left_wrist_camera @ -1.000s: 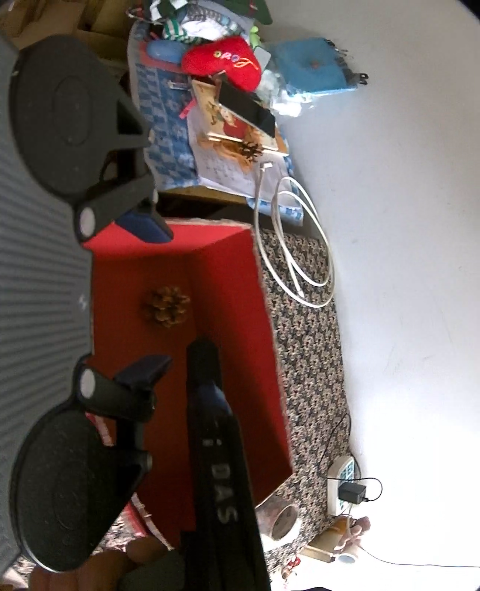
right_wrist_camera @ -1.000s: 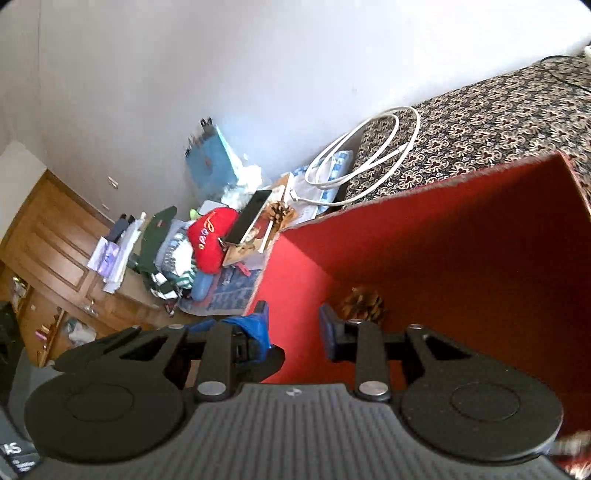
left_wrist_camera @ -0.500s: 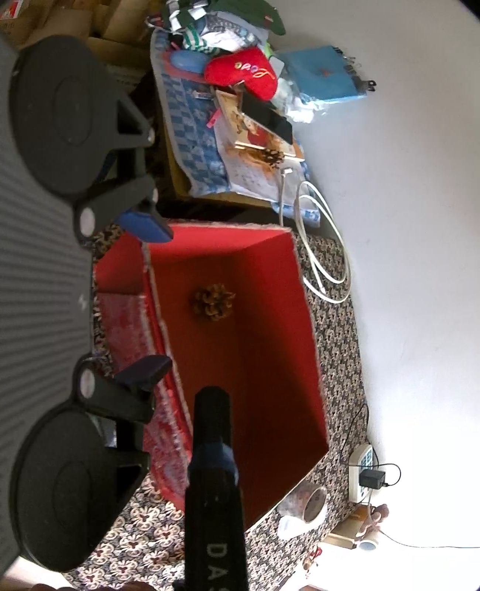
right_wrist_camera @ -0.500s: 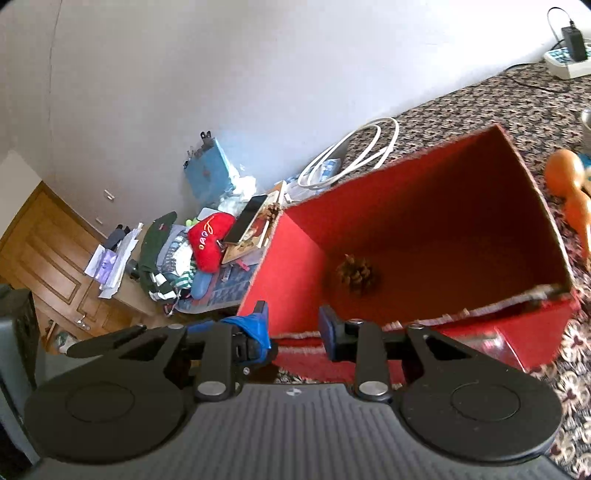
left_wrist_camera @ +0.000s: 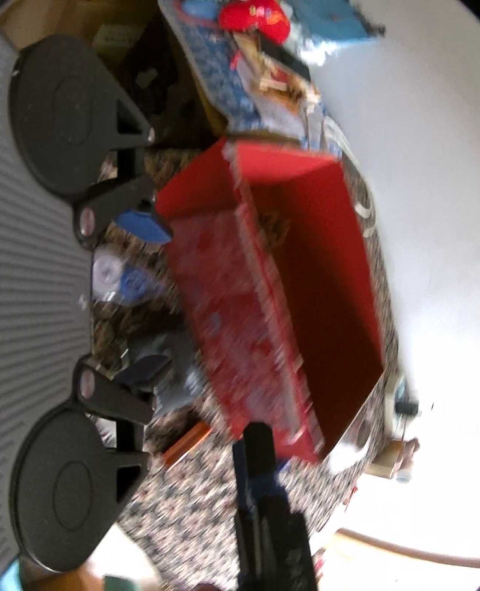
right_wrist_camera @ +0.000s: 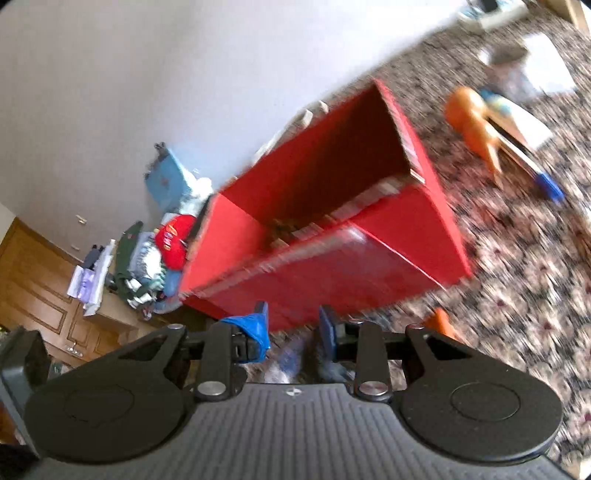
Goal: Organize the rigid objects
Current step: 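Move the right gripper back to the clear tape roll and grasp it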
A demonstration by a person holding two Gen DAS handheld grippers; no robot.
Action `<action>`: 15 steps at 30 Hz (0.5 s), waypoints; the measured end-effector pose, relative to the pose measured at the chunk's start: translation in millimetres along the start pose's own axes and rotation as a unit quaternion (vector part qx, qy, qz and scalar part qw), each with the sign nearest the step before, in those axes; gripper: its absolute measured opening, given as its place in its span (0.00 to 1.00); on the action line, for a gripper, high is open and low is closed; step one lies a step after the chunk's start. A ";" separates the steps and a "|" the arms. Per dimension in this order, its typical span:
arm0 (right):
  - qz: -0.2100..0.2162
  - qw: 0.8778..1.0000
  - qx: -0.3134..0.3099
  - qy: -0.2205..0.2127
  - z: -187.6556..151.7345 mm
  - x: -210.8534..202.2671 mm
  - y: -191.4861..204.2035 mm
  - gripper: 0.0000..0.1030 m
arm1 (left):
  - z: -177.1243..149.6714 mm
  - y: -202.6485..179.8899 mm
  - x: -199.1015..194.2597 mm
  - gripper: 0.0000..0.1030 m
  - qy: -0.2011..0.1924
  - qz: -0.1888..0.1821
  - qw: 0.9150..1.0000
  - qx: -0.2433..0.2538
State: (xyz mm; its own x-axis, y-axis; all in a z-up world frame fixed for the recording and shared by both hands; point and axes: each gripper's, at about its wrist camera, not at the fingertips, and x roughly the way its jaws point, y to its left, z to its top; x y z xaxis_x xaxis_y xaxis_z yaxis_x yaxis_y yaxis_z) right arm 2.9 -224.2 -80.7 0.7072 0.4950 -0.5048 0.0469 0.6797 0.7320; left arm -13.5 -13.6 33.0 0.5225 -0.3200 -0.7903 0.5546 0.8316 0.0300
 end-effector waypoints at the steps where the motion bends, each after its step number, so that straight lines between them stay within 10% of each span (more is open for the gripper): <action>1: -0.003 1.000 0.005 0.011 -3.5 1.2 -4.5 0.14 | -7.0 -4.3 1.2 0.65 0.002 -0.015 1.000 0.003; 15: 0.019 0.991 0.062 0.115 -34.9 13.5 -53.2 0.15 | -37.1 -59.7 37.7 0.63 0.017 -0.077 0.996 0.035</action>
State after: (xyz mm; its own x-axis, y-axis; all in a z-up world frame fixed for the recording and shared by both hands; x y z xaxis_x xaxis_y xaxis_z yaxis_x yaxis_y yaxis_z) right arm -14.6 -234.8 -142.4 0.5317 0.6384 -0.5565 0.1196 0.5939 0.7956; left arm -50.9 -58.5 -21.3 0.4053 -0.4250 -0.8093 0.6706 0.7399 -0.0528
